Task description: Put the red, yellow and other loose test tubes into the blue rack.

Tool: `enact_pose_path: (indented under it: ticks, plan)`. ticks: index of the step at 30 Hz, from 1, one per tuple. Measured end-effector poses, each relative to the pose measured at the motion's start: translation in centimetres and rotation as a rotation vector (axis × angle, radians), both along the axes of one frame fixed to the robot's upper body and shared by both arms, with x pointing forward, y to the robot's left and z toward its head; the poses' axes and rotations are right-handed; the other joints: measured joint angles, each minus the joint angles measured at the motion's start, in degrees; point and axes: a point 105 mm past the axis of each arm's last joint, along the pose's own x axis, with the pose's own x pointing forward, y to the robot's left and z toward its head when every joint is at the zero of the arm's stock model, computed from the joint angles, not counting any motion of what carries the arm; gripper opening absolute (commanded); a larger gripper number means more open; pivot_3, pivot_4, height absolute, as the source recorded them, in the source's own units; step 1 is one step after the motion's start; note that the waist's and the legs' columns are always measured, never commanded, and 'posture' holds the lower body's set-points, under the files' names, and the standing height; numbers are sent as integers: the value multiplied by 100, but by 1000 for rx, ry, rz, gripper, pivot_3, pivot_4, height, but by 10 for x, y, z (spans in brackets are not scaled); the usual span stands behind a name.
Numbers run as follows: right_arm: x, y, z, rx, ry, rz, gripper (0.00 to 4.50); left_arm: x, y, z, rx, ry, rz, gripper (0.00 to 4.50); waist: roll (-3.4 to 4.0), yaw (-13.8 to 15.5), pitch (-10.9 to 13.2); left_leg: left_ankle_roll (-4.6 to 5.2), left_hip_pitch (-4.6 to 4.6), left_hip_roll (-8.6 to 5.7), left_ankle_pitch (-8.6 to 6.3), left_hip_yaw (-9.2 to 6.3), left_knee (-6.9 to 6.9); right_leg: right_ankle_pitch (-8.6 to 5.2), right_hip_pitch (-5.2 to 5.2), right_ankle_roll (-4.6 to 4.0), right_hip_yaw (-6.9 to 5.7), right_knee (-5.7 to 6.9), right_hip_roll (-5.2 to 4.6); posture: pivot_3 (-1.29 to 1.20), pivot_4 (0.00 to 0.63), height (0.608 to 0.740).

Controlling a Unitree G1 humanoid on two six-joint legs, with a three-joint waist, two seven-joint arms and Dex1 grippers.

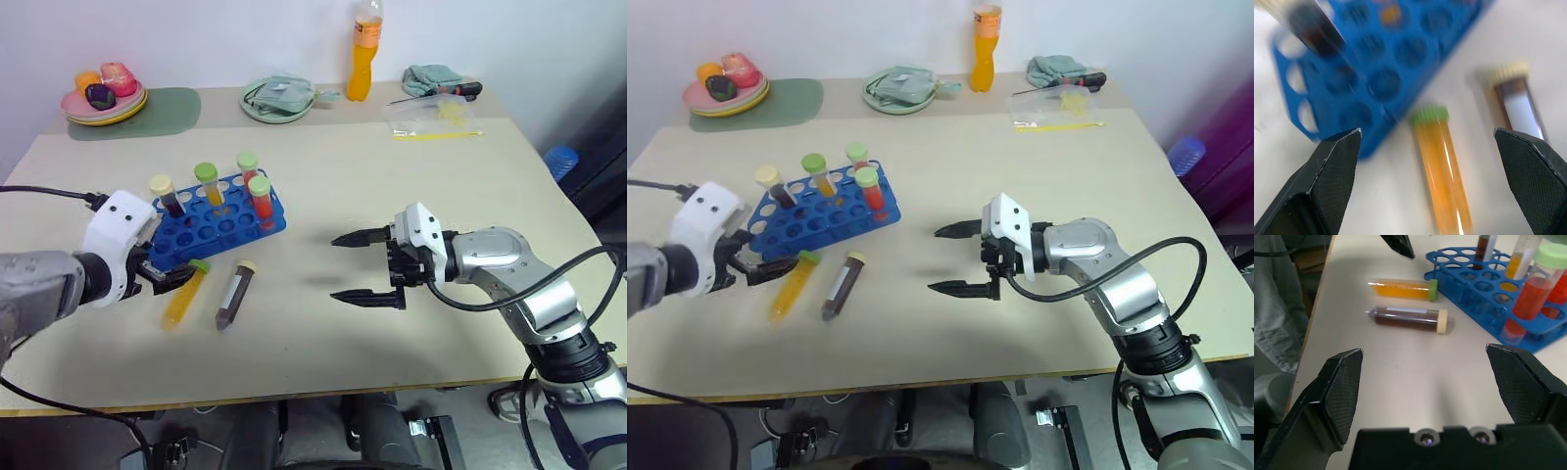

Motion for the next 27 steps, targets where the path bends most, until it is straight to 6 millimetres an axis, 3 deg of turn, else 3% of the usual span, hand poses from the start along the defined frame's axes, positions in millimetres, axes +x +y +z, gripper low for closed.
enact_pose_path:
  ticks: [8, 16, 27]
  plan:
    - [0, 4, 0, 17, -11, -2, 4467, 5, -6, -14, -16, 124, 1, 4500, 0, 9, 1, -1, 0, 12, 0, 0, -1, 0, -1, -2, 3, -3, -6, 0, 150, 740]
    - [-2, 5, -4, 29, -3, -11, 4467, 13, 5, -25, -11, 165, 115, 4500, 0, 22, 1, -3, 0, 8, 1, 0, 0, 0, -1, -2, 3, -1, -12, 0, 150, 740]
    - [-7, 11, -2, 45, -16, -4, 4467, 28, -5, -40, -44, 220, 180, 4500, -2, 27, 0, -9, 0, -2, 5, -1, 4, 6, -1, 9, 2, 14, -22, 0, 150, 740]
